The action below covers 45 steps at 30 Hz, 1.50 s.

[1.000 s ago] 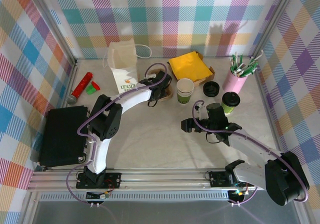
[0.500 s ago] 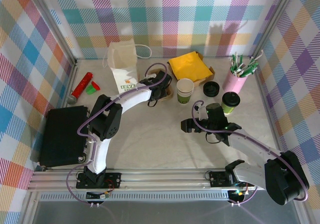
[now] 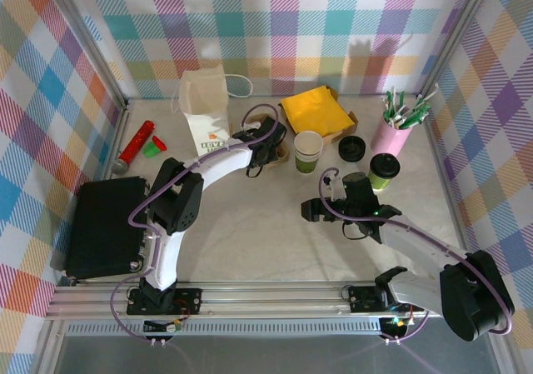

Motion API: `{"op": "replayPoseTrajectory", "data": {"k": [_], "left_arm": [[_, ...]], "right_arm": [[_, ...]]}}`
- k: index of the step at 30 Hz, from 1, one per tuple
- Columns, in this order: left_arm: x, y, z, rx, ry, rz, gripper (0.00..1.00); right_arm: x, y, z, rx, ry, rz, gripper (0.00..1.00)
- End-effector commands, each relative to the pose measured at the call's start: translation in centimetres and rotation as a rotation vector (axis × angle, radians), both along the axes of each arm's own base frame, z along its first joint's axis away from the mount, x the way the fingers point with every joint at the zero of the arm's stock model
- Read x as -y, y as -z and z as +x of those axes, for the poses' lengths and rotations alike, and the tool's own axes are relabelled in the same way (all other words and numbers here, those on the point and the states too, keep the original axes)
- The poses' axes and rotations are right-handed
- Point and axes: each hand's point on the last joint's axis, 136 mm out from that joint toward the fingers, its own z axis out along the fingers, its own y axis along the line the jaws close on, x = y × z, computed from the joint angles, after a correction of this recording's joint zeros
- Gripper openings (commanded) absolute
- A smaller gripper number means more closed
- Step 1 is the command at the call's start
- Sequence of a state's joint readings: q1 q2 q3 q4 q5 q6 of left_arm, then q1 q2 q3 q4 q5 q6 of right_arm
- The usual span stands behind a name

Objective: Pack the takeout coffee

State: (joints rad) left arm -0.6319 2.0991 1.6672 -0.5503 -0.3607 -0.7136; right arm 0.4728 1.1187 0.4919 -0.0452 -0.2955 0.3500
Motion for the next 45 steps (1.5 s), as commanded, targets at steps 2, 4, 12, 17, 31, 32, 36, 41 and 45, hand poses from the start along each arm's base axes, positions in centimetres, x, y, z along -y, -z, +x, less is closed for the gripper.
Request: {"op": "replayPoseTrajectory", "data": {"k": [2, 4, 12, 17, 31, 32, 36, 41, 45], "left_arm": [[-0.7, -3.0, 0.1, 0.033, 0.000, -0.009, 0.12], [-0.8, -3.3, 0.0, 0.030, -0.002, -0.016, 0.12], [-0.7, -4.0, -0.6, 0.006, 0.014, -0.107, 0.11], [-1.0, -3.6, -1.3, -0.042, 0.017, -0.170, 0.11], [-2.0, -3.0, -3.0, -0.090, 0.036, -0.172, 0.11], [-2.0, -3.1, -3.0, -0.089, 0.038, -0.171, 0.11], [-1.5, -3.2, -2.9, -0.086, 0.061, -0.190, 0.03], [-1.0, -4.2, -2.7, -0.063, 0.081, -0.217, 0.00], [-0.6, -5.6, -2.8, -0.041, 0.107, -0.244, 0.00]], "right_arm": [[-0.7, -1.1, 0.6, 0.046, -0.028, 0.009, 0.87], [-0.7, -1.1, 0.5, 0.045, -0.029, 0.008, 0.87], [-0.7, -0.9, 0.6, 0.046, -0.028, 0.001, 0.87], [-0.6, -0.7, 0.6, 0.040, -0.025, -0.005, 0.87], [-0.5, -0.6, 0.6, 0.041, -0.024, -0.016, 0.87], [-0.6, -0.6, 0.6, 0.041, -0.025, -0.017, 0.87], [-0.5, -0.5, 0.6, 0.037, -0.025, -0.018, 0.87], [-0.5, -0.7, 0.6, 0.042, -0.025, -0.018, 0.87], [-0.4, -1.6, 0.5, 0.076, -0.023, -0.007, 0.87]]}}
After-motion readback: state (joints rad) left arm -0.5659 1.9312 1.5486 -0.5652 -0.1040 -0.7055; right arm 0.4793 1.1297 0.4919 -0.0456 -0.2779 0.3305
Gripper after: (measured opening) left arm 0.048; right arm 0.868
